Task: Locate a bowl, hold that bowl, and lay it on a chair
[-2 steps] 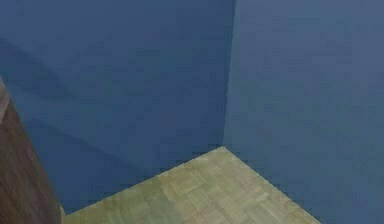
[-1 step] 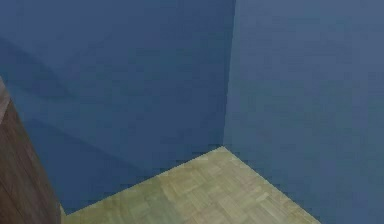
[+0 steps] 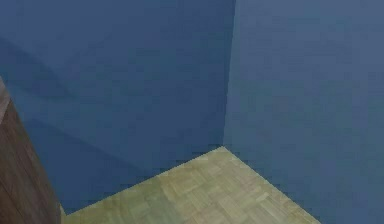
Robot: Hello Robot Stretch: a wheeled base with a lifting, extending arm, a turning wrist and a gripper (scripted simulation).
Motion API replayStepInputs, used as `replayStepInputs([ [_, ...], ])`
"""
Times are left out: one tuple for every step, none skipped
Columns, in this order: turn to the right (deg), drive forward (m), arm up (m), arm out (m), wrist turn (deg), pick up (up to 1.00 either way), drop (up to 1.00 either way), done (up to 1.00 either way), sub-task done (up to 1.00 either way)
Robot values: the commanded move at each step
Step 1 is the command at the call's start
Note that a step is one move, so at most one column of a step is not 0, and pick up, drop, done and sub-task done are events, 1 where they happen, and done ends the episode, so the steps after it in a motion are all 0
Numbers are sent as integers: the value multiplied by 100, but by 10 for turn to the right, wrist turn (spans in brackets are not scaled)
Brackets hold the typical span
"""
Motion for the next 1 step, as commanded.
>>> replayStepInputs([
  [0, 0, -50, 0, 0, 0, 0, 0, 0],
])
